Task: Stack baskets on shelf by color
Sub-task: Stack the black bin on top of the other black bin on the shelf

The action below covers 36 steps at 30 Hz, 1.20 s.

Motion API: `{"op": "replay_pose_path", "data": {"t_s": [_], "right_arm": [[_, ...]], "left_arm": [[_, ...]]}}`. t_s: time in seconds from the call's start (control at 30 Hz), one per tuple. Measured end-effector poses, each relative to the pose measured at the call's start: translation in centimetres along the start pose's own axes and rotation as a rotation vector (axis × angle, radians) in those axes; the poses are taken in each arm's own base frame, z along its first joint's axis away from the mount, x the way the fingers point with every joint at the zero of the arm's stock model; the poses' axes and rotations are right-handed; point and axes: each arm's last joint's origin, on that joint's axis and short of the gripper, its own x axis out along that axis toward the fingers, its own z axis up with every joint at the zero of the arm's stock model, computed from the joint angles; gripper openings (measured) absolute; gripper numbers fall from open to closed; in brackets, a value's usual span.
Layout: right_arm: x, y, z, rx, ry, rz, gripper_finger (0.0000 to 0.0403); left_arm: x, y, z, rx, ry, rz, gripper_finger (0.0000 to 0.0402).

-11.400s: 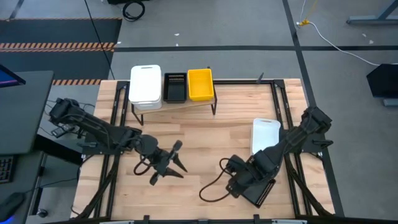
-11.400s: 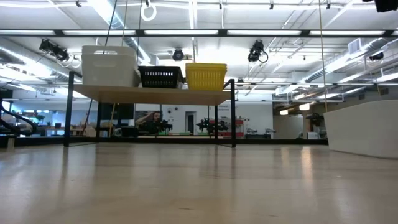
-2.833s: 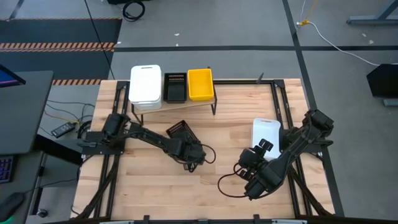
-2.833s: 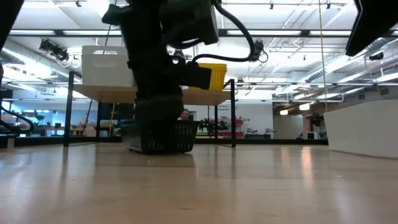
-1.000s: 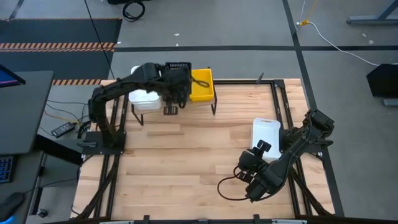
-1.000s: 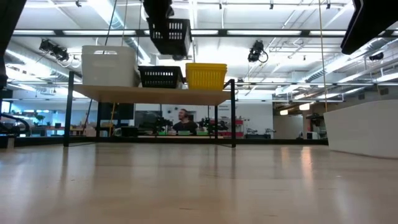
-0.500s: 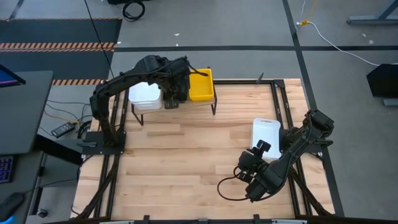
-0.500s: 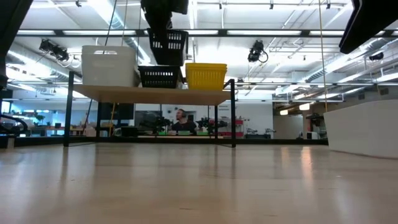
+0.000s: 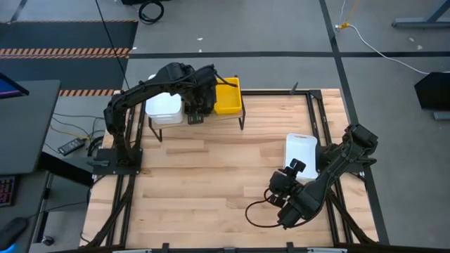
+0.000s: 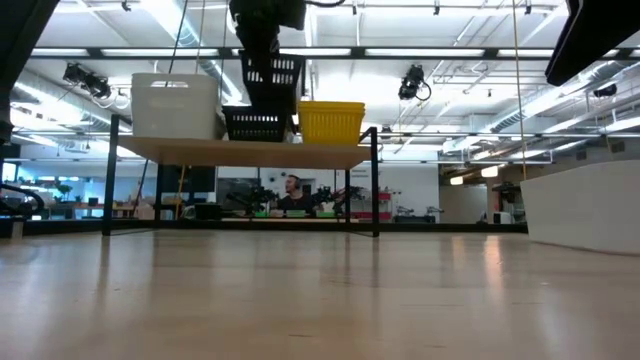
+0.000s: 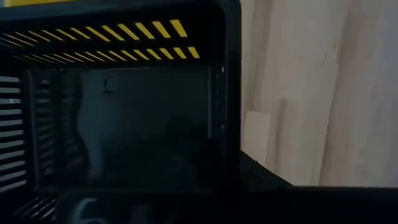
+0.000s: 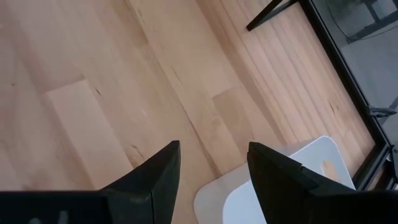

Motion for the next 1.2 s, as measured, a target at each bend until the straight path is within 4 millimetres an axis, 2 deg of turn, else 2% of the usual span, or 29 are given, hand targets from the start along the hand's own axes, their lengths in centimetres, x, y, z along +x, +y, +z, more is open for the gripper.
{"op": "replay_pose_path", "data": {"t_s": [0.37,0.6,0.8,1.03,1.1,1.2], "right_arm": [[-0.4,0.2,-0.4,-0.004,-0.008,0.013,0.0192],[-0.6,0.3,-0.7,0.006,-0.013,0.02,0.0192],[-0.6,0.2,-0.6,-0.002,-0.012,0.018,0.0192],[0.1,0.0,0.1,0.002,0.017,0.001,0.0192],[0.2,0.0,0.1,0.006,0.03,0.005,0.0192],[0.2,0.0,0.2,0.012,0.031,0.011,0.0192]], "left_arm": [[-0.4,-0.2,-0.5,-0.036,0.023,-0.008,0.0008],[-0.9,-1.0,-0.6,-0.038,0.031,-0.016,0.0008],[-3.9,-2.2,-1.8,-0.011,-0.046,0.016,0.0008],[-9.1,-2.7,-2.5,0.009,-0.272,0.109,0.0008],[-9.9,-2.8,-2.7,0.013,-0.298,0.113,0.0008],[-9.8,-2.9,-2.8,0.019,-0.287,0.082,0.0008]]}}
